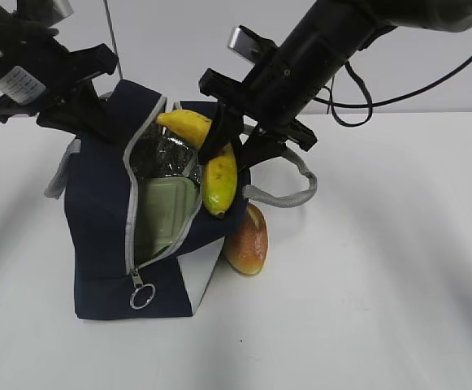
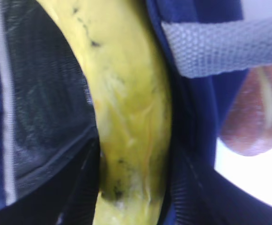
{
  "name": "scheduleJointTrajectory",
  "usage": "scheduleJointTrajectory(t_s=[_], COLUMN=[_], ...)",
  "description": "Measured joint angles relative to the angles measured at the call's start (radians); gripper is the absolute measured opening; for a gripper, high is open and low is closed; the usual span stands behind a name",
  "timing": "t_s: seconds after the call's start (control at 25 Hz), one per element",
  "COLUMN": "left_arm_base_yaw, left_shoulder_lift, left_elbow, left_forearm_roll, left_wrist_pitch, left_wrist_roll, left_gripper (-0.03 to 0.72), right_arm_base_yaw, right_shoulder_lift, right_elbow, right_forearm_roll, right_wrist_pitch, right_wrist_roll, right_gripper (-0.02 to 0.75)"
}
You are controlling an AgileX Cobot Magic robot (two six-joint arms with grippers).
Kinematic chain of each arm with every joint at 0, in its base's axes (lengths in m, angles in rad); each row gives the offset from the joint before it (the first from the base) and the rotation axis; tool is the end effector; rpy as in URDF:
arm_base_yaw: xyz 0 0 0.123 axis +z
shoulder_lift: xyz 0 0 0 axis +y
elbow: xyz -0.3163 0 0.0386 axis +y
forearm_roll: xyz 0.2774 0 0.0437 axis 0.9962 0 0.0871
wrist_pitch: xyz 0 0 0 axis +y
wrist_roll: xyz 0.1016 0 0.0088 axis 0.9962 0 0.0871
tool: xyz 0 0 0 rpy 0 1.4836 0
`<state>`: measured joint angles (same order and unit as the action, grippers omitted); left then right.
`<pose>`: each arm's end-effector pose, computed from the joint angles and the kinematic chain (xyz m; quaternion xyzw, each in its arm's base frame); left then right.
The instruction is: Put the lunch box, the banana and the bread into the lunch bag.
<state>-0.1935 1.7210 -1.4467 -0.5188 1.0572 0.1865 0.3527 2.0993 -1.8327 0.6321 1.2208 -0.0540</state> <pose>0.3832 -0.1200 0.3118 0.0937 0.9532 -0.2415 0.1562 0.4426 0.2232 0.2635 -0.1116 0.9439 0.3087 0.0354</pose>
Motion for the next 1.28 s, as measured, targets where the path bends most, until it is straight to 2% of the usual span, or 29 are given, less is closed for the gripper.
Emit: scheduleJointTrajectory(t_s=[0.2, 0.36, 0.76, 1.04, 1.12, 1.28], left_arm_base_yaw=[0.0, 0.0, 0.0, 0.0, 0.0, 0.0], left_shoulder_lift=[0.0, 0.0, 0.0, 0.0, 0.0, 0.0], left_elbow=[0.0, 0.0, 0.0, 0.0, 0.0, 0.0], left_forearm_roll=[0.001, 0.002, 0.002, 0.006, 0.007, 0.008], left_wrist_pitch=[0.0, -0.007, -0.027, -0.03, -0.03, -0.021], left_wrist_roll=[0.0, 0.0, 0.0, 0.0, 0.0, 0.0], left_gripper=[-0.003, -0.003, -0.003, -0.003, -0.003, -0.003], right_arm_base_yaw=[0.01, 0.015, 0.024, 0.028, 0.029, 0.029], right_shoulder_lift=[0.021, 0.025, 0.028, 0.042, 0.06, 0.096], right_elbow=[0.0, 0.0, 0.0, 0.0, 0.0, 0.0], right_forearm_roll=[0.124, 0.174, 0.219, 0.229, 0.247, 0.272], right_wrist_pitch=[0.0, -0.025, -0.163, -0.193, -0.193, -0.187], right_wrist_roll=[0.002, 0.004, 0.008, 0.004, -0.003, -0.039], right_gripper=[0.323, 0.323, 0.323, 0.326, 0.348, 0.47])
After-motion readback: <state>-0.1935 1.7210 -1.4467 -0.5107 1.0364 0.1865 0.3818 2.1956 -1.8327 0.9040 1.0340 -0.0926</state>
